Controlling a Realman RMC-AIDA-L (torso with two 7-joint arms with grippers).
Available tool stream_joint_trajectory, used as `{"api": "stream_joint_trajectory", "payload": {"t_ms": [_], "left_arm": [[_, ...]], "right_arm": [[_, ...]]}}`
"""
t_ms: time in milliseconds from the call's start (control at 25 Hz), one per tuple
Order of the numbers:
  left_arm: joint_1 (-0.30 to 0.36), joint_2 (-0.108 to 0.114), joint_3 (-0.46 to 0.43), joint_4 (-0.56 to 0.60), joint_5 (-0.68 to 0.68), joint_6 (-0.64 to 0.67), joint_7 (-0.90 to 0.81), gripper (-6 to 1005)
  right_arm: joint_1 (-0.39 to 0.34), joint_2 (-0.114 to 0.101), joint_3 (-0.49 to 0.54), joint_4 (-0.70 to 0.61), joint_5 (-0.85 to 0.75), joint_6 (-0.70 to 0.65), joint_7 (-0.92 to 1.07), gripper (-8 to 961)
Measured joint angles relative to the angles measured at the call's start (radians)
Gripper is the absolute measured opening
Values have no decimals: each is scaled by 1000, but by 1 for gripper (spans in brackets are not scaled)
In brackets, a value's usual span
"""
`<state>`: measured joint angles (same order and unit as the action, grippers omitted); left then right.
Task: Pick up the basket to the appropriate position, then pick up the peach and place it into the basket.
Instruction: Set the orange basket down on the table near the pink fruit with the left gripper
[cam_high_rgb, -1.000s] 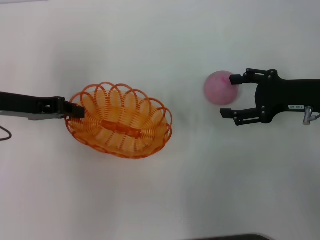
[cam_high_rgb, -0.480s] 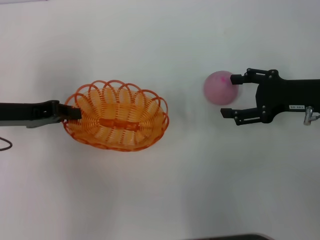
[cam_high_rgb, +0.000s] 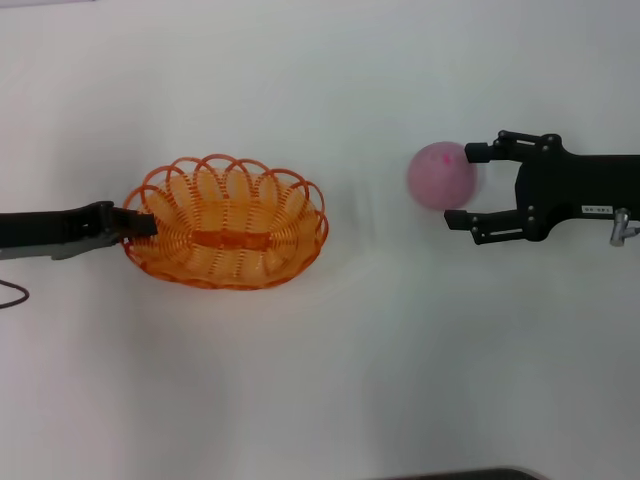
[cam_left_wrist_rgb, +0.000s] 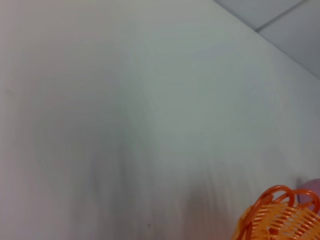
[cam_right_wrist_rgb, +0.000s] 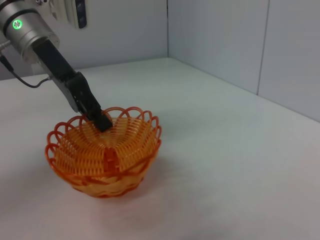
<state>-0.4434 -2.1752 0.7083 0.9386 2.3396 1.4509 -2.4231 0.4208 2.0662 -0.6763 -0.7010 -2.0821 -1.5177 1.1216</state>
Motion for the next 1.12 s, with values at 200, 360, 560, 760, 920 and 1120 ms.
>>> {"api": "stream_joint_trajectory", "payload": {"t_ms": [200,360,560,760,920,1120], "left_arm": [[24,0,1,-6,-39,-19,0,69],[38,0,14,-10,-59,-42,5,69],[53,0,49,-12,-81,-71,6,69],[53,0,52,-15,-89,-72,6,70],[58,0,50,-21,-104,-75,6,70],[63,0,51,-31,-120,-78,6,70]], "right_arm": [[1,0,0,0,-1,1,-2,895],[1,0,2,0,-1,2,-4,894],[1,0,3,0,-1,2,-5,893],[3,0,3,0,0,2,-5,892],[2,0,3,0,0,4,-5,891],[1,1,3,0,1,5,-5,890]]}}
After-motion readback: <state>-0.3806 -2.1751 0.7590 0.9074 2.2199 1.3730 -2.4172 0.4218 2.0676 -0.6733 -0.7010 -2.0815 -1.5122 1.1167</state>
